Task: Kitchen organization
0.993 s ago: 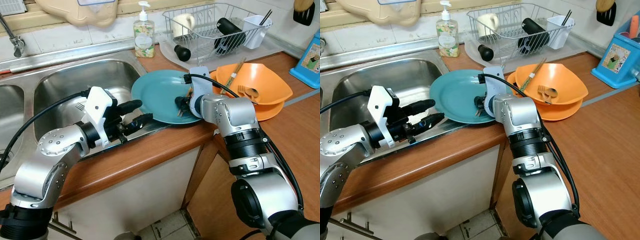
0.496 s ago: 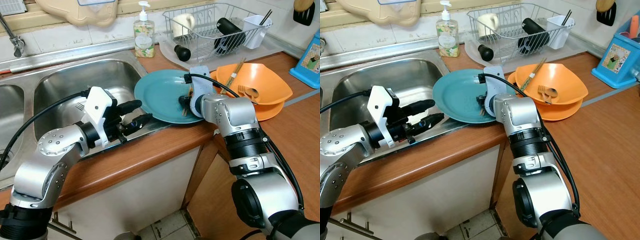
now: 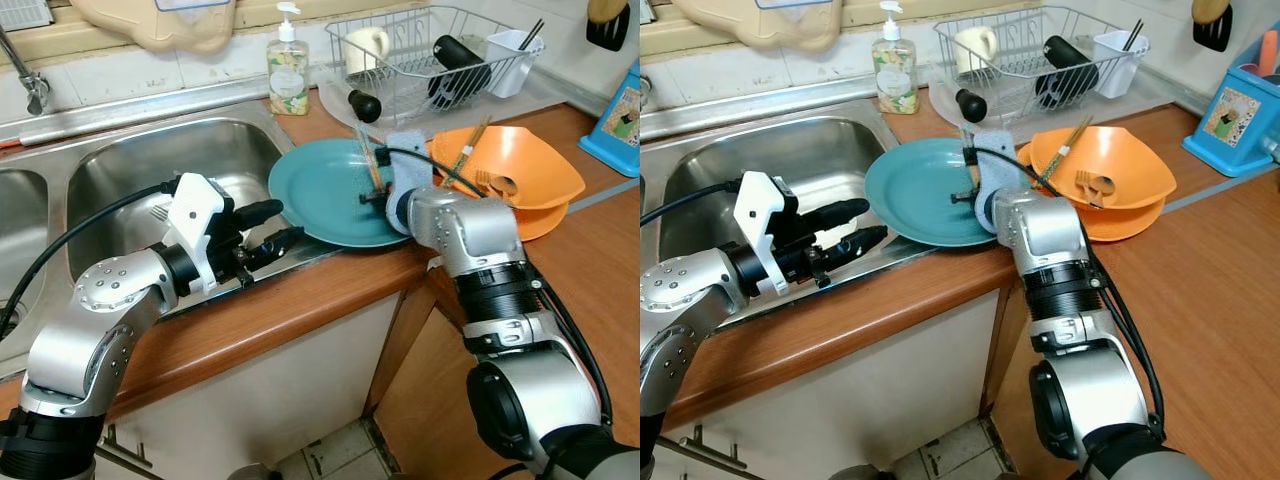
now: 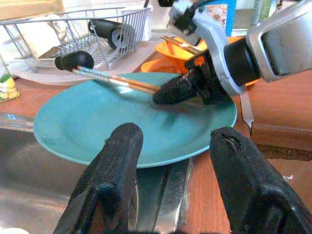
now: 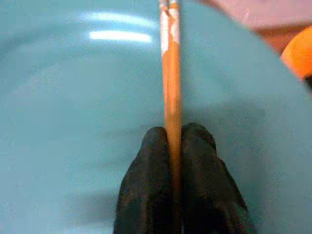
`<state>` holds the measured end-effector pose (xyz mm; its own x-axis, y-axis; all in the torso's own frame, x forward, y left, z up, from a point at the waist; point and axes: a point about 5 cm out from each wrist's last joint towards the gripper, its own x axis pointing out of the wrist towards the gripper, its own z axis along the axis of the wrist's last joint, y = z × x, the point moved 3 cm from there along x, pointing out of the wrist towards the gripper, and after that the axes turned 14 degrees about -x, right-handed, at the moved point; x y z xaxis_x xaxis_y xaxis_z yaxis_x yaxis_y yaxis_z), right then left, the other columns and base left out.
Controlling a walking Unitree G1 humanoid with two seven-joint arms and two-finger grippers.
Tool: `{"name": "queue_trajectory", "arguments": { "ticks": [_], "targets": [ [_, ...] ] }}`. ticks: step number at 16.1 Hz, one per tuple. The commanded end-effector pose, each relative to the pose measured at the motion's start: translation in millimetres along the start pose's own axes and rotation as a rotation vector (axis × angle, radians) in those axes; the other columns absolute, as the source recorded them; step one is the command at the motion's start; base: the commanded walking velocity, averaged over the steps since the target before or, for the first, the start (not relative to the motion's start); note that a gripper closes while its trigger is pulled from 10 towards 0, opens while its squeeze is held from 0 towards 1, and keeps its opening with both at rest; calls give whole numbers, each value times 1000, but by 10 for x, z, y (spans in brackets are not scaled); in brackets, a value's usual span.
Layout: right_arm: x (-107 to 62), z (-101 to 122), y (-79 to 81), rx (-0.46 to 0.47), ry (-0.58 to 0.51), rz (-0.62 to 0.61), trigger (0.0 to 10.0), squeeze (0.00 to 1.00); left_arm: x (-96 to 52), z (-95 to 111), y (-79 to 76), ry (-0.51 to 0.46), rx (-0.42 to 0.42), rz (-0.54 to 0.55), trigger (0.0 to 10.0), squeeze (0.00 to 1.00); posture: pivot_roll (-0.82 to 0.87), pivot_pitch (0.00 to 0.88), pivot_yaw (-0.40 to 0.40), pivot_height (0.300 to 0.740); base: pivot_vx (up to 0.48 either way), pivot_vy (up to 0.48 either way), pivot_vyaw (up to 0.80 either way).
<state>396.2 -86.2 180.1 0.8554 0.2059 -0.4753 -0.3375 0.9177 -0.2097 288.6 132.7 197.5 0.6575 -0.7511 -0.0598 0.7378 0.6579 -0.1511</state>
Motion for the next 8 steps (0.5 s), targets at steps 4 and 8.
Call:
{"name": "queue_trajectory", "arguments": {
  "ticks": [4, 8],
  "targets": [
    [-80, 116, -21, 50, -89, 25, 0, 0, -26, 57, 19, -19, 25, 18, 10000, 0, -92, 0, 36, 740, 0, 0, 0],
    [-310, 490, 22, 169, -391, 157, 0, 0, -5, 144, 31, -65, -3, 17, 10000, 0, -88, 0, 36, 740, 0, 0, 0]
  ]
}}
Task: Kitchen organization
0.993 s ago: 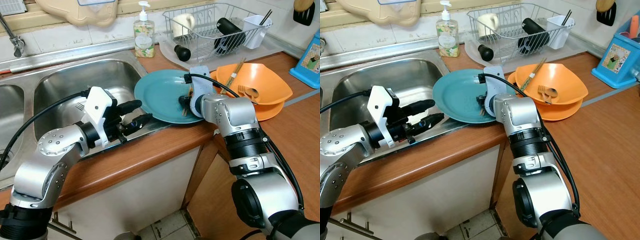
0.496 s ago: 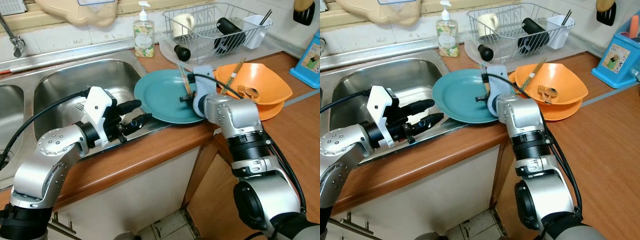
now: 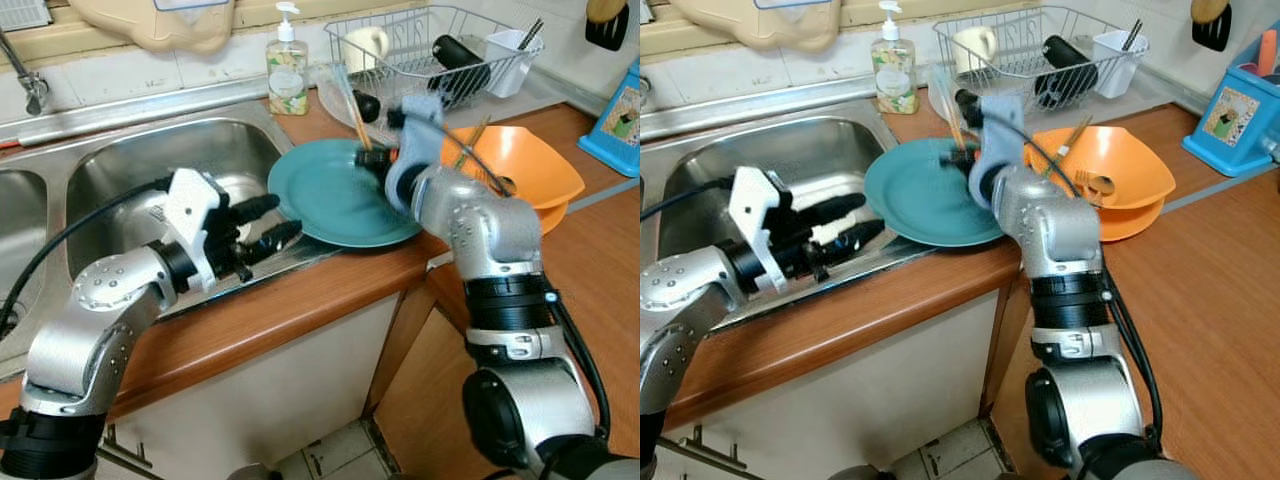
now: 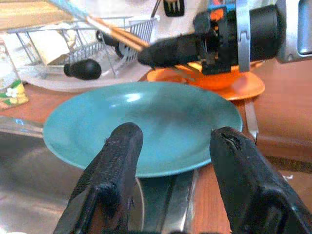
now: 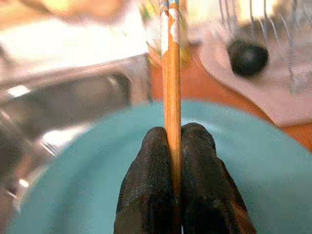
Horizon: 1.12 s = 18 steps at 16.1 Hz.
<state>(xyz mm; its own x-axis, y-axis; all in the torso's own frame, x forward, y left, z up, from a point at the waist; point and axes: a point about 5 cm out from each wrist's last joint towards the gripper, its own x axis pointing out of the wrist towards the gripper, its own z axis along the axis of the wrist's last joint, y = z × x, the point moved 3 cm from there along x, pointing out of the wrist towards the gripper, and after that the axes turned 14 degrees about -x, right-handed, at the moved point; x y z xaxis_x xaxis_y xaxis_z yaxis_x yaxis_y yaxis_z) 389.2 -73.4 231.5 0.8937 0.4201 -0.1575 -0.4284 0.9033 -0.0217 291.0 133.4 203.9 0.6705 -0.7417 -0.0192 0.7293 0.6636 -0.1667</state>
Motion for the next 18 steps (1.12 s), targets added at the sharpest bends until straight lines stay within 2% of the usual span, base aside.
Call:
{"name": "queue_trajectory", "arguments": {
  "ticks": [1, 3, 5, 8, 9, 11, 12, 13, 15, 16, 17, 18],
  "targets": [
    [-75, 116, 5, 27, -97, 42, 0, 0, 0, 92, 13, -33, -4, 3, 10000, 0, -86, 0, 34, 740, 0, 0, 0],
    [-150, 166, 9, 24, -168, 82, 0, 0, 18, 115, 7, -57, -37, -2, 10000, 0, -82, 0, 31, 740, 0, 0, 0],
    [-342, 149, 61, 4, -259, 195, 0, 0, 83, 193, -56, -137, -148, -63, 10000, 0, -81, 0, 28, 740, 0, 0, 0],
    [-522, 2, 182, -47, -284, 337, 0, 0, 151, 281, -98, -234, -307, -151, 10000, 0, -90, 0, 38, 740, 0, 0, 0],
    [-614, -77, 270, -68, -293, 421, 0, 0, 179, 315, -70, -286, -398, -179, 10000, 0, -98, 0, 47, 740, 0, 0, 0],
    [-701, -160, 397, -108, -290, 518, 0, 0, 219, 330, -58, -326, -490, -224, 10000, 0, -100, 0, 51, 740, 0, 0, 0],
    [-716, -176, 427, -118, -287, 540, 0, 0, 228, 332, -64, -329, -504, -237, 10000, 0, -100, 0, 51, 740, 0, 0, 0],
    [-753, -213, 523, -146, -280, 598, 0, 0, 270, 308, -95, -318, -530, -266, 7294, 0, -100, 0, 52, 740, 0, 0, 0],
    [-782, -222, 598, -155, -287, 637, 0, 0, 325, 250, -111, -300, -562, -280, 5059, 0, -99, 0, 52, 740, 0, 0, 0],
    [-788, -215, 614, -161, -298, 643, 0, 0, 355, 209, -93, -289, -581, -269, 2863, 0, -99, 0, 52, 740, 0, 0, 0],
    [-789, -211, 616, -163, -302, 644, 0, 0, 371, 189, -78, -284, -590, -261, 2353, 0, -101, 0, 53, 740, 0, 0, 0],
    [-789, -211, 617, -166, -303, 645, 0, 0, 380, 180, -69, -284, -597, -258, 1373, 0, -101, 0, 53, 740, 0, 0, 0]
  ]
}}
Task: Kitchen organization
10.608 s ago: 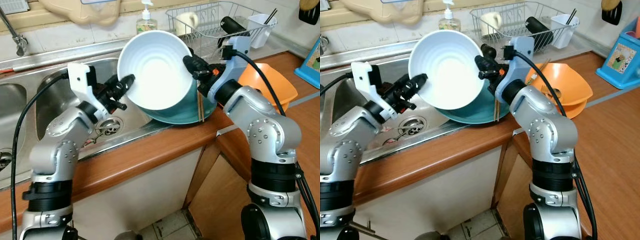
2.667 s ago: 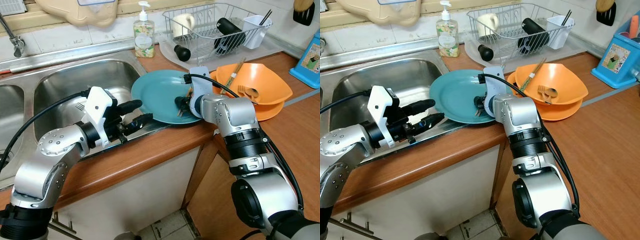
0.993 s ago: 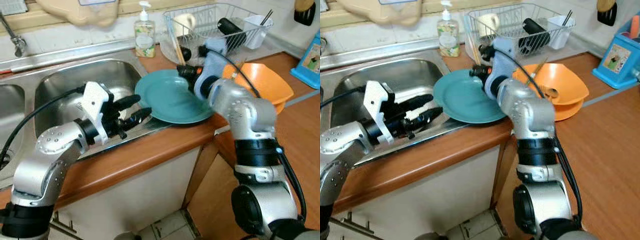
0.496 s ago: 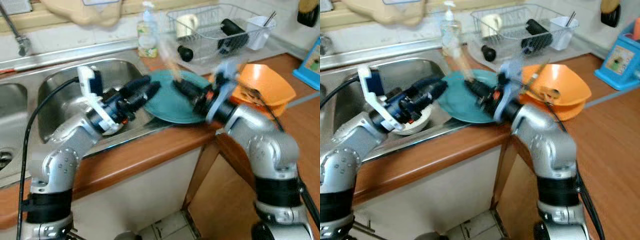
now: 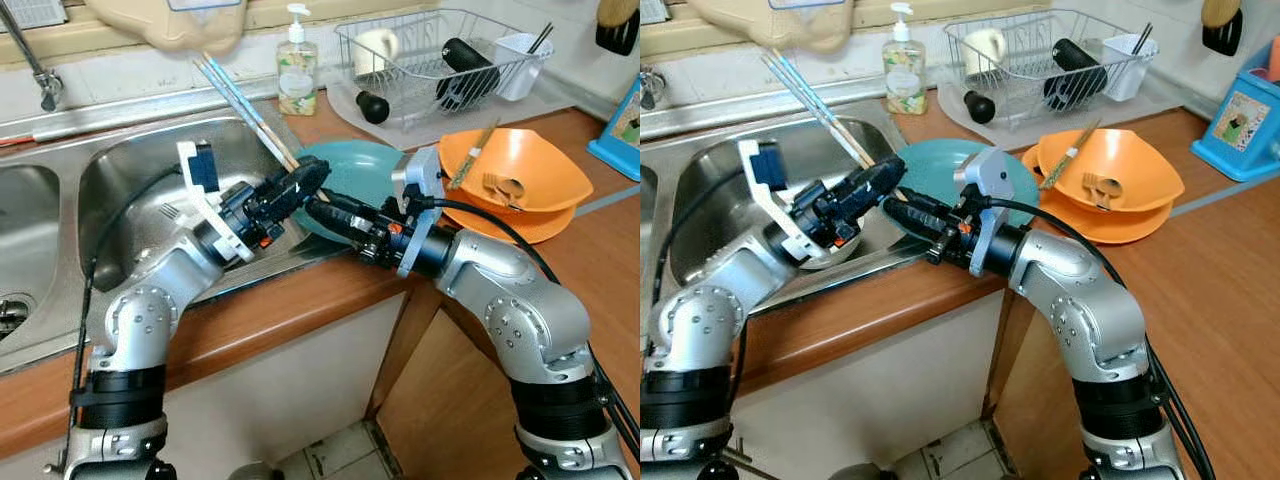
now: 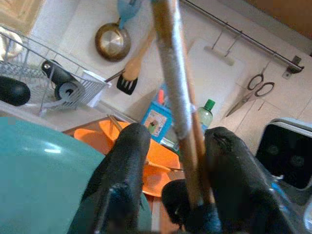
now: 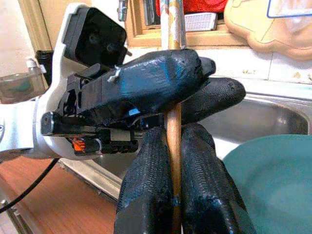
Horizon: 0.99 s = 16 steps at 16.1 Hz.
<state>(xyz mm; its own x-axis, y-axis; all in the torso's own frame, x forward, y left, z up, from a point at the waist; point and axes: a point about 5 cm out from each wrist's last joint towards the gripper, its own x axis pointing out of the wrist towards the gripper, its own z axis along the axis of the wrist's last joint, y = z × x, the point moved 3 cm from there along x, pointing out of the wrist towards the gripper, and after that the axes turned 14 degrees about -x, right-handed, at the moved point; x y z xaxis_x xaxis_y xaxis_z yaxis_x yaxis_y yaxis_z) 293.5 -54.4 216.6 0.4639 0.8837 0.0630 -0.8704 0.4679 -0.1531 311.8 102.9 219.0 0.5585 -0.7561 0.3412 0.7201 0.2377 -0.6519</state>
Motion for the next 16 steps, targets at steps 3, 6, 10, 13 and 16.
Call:
{"name": "queue_trajectory", "arguments": {
  "ticks": [3, 6, 10, 13, 16],
  "targets": [
    [5, 38, 33, -29, -16, 16, 0, 0, 26, 32, -6, -1, -10, -10, 0, 0, -104, 0, 54, 740, 0, 0, 0],
    [22, 23, 5, -39, -6, 0, 0, 0, 34, 33, -36, -3, -23, -40, 0, 0, -106, 0, 56, 740, 0, 0, 0],
    [23, 14, -5, -44, -2, -9, 0, 0, 24, 52, -71, -18, -49, -70, 0, 0, -106, 0, 57, 740, 0, 0, 0],
    [11, 11, -12, -44, 1, -13, 0, 0, 17, 36, -97, -11, -64, -90, 0, 0, -106, 0, 57, 740, 0, 0, 0],
    [17, 9, -12, -48, 1, -10, 196, 0, 16, 47, -97, -18, -67, -88, 0, 0, -104, 0, 55, 740, 0, 0, 0]
  ]
}}
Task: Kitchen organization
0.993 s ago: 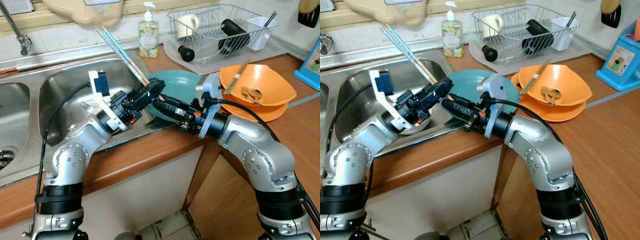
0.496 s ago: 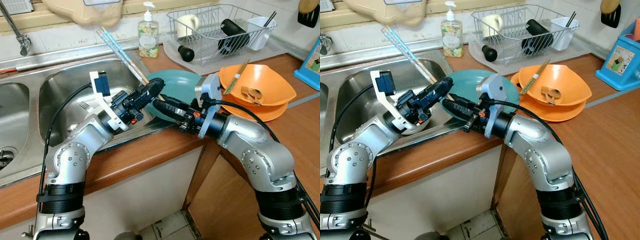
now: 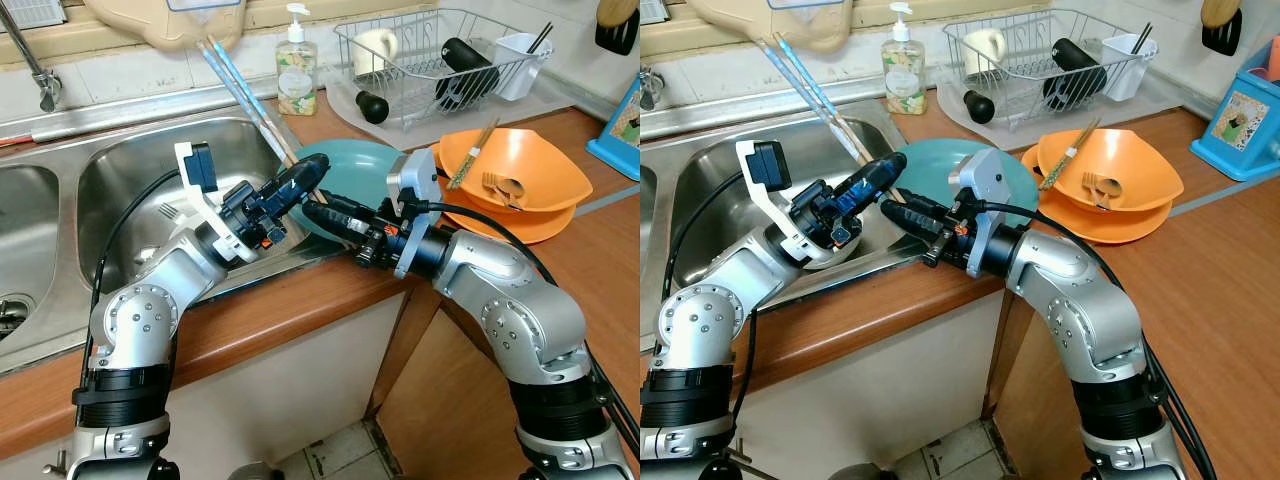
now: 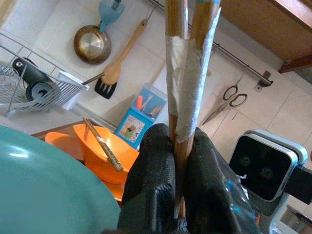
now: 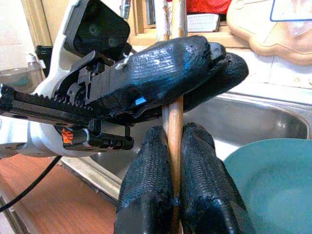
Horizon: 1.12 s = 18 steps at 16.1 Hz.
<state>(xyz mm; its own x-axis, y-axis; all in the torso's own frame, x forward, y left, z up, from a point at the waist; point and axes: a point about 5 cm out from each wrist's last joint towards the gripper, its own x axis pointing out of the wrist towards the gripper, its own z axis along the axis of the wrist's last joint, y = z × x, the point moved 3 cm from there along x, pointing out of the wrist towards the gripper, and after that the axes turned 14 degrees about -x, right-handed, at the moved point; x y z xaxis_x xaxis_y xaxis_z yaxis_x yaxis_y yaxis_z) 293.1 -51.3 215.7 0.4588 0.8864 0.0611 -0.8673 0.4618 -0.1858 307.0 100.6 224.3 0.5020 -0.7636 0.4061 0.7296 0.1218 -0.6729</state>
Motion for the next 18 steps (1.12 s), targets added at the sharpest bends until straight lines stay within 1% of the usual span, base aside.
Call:
{"name": "queue_trajectory", "arguments": {
  "ticks": [1, 2, 3, 4, 5, 6, 8, 9, 10, 11, 12, 13, 14, 15, 16, 17, 18],
  "targets": [
    [-9, 15, -29, -17, 2, -15, 2431, 0, 9, 45, -26, -7, 14, -2, 0, 0, -104, 0, 55, 740, 0, 0, 0],
    [-9, 16, -29, -18, 2, -14, 3765, 0, 9, 46, -25, -8, 14, -1, 0, 0, -104, 0, 55, 740, 0, 0, 0],
    [-10, 14, -34, -28, 8, -18, 10000, 0, 8, 50, -24, -10, 14, 1, 0, 0, -104, 0, 55, 740, 0, 0, 0],
    [-9, 11, -49, -38, 14, -31, 10000, 0, 8, 57, -23, -14, 14, 2, 0, 0, -104, 0, 55, 740, 0, 0, 0],
    [-7, 10, -59, -25, 12, -36, 10000, 537, 8, 70, -22, -20, 15, 4, 0, 0, -104, 0, 55, 740, 0, 0, 0],
    [-7, 15, -70, 1, 4, -37, 10000, 1000, 6, 93, -21, -32, 16, 7, 0, 0, -104, 0, 56, 740, 0, 0, 0],
    [-13, 25, -79, -24, 12, -46, 10000, 1000, -54, 191, 14, -59, 47, 46, 0, 0, -99, 0, 55, 740, 0, 0, 0],
    [-11, 24, -80, -31, 15, -52, 10000, 0, -119, 267, 60, -76, 69, 85, 0, 0, -95, 0, 53, 740, 0, 0, 0],
    [-9, 10, -79, -35, 26, -56, 10000, 0, -185, 362, 107, -103, 90, 129, 0, 0, -95, 0, 53, 740, 0, 0, 0],
    [-10, -3, -77, -35, 35, -59, 10000, 0, -216, 411, 128, -118, 97, 152, 0, 0, -91, 0, 51, 740, 0, 0, 0],
    [-14, -25, -72, -36, 49, -61, 10000, 0, -282, 507, 179, -139, 114, 209, 0, 0, -90, 0, 51, 740, 0, 0, 0],
    [-18, -37, -68, -38, 59, -65, 10000, 0, -362, 596, 260, -144, 132, 292, 0, 0, -89, 0, 51, 740, 0, 0, 0],
    [-20, -45, -84, -47, 72, -90, 10000, 0, -488, 696, 394, -140, 144, 418, 0, 0, -90, 0, 53, 740, 0, 0, 0],
    [-18, -54, -98, -51, 84, -108, 10000, 0, -558, 763, 460, -154, 145, 477, 0, 0, -92, 0, 55, 740, 0, 0, 0],
    [-16, -79, -67, -4, 102, -79, 10000, 0, -621, 824, 533, -164, 156, 543, 0, 0, -94, 0, 56, 740, 0, 0, 0],
    [-15, -82, -61, 4, 106, -78, 10000, 0, -661, 860, 586, -165, 165, 588, 0, 0, -97, 0, 58, 740, 0, 0, 0],
    [-17, -95, -69, 0, 121, -100, 10000, 0, -755, 944, 741, -189, 182, 708, 0, 0, -101, 0, 61, 740, 0, 0, 0]
  ]
}}
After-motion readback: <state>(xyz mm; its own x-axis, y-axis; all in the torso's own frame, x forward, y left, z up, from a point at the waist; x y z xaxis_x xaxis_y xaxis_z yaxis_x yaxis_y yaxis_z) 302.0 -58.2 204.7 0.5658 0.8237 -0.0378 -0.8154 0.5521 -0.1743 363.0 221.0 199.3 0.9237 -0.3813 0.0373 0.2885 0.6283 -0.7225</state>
